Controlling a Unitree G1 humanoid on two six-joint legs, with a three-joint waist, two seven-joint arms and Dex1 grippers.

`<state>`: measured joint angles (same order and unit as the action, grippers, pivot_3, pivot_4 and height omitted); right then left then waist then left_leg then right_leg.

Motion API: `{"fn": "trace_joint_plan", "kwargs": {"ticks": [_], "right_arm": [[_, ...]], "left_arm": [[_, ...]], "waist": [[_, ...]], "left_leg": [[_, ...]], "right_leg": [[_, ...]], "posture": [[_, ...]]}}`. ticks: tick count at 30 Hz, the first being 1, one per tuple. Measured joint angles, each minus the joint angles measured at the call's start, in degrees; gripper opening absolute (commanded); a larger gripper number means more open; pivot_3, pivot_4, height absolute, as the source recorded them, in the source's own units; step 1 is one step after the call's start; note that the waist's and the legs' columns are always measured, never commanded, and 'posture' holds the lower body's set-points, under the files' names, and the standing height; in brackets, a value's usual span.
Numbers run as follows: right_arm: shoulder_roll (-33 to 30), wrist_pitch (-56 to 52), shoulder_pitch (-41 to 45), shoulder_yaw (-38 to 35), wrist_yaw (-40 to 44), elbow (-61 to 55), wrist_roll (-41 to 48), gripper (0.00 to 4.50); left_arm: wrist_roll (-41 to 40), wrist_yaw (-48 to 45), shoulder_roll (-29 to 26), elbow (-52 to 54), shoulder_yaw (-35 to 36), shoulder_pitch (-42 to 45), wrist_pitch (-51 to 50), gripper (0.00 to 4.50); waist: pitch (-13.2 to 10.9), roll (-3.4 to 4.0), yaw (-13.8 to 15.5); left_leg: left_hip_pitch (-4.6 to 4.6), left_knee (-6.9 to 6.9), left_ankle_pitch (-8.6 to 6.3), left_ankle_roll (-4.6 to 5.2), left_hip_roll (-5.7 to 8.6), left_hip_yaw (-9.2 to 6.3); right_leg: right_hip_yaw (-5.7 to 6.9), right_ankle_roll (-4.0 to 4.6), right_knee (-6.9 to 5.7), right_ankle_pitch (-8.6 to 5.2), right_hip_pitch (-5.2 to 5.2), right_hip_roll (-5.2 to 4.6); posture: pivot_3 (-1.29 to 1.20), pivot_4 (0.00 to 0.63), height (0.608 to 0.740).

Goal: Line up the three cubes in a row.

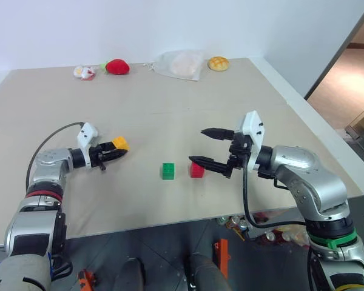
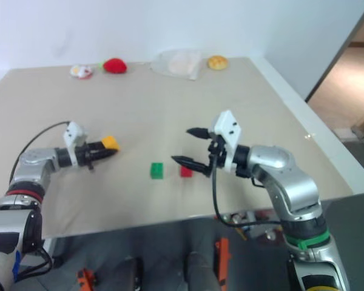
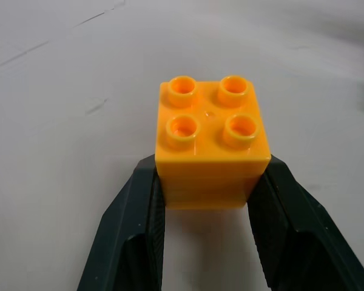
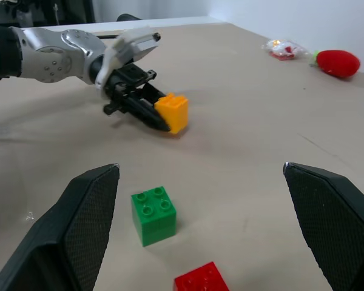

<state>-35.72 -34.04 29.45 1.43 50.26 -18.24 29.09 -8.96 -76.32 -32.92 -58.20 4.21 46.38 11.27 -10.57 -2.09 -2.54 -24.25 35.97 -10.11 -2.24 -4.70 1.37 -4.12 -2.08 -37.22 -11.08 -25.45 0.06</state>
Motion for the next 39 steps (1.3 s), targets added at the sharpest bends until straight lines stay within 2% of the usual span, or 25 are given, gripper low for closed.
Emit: {"fn": "trace_joint_plan", "kwargs": {"ticks": [3,6,19,39], "right_arm": [[-4.6,-1.2,-4.2,-3.1,4.8,-0.3,3.9,4.50],[-6.5,-2.0,-6.1,-4.6,7.2,-0.3,6.2,4.50],[-7.6,-2.3,-7.8,-5.9,5.4,-1.9,6.8,4.50],[-7.6,-2.2,-8.0,-5.9,4.5,-1.9,6.8,4.50]], "left_arm": [[0.0,-5.5,-0.3,5.1,-2.4,-4.4,1.2,1.32],[-0.3,-6.9,-0.9,6.4,-2.5,-5.1,1.3,1.32],[-2.3,-13.1,2.8,10.4,-5.0,-6.7,0.1,1.32],[0.5,-15.5,2.6,-2.9,-6.8,1.1,7.7,1.32]], "waist": [[0.0,0.00,0.0],[0.0,0.00,-0.1],[0.0,0.00,-0.1],[0.0,0.00,-0.1]], "left_leg": [[0.01,-0.03,-0.01,0.01,0.00,0.00],[0.08,-0.02,-0.01,0.02,0.00,0.00],[0.01,0.25,-0.01,0.04,0.01,-0.01],[0.03,0.28,-0.01,0.05,0.00,-0.01]], "right_leg": [[0.00,0.02,0.00,-0.06,0.01,-0.01],[-0.02,0.03,-0.01,-0.04,0.02,0.00],[-0.04,-0.02,-0.04,0.03,0.06,0.00],[-0.04,0.01,-0.04,0.09,0.05,0.01]], "posture": [[0.00,0.150,0.740],[0.00,0.150,0.740],[0.00,0.150,0.740],[0.00,0.150,0.740]]}}
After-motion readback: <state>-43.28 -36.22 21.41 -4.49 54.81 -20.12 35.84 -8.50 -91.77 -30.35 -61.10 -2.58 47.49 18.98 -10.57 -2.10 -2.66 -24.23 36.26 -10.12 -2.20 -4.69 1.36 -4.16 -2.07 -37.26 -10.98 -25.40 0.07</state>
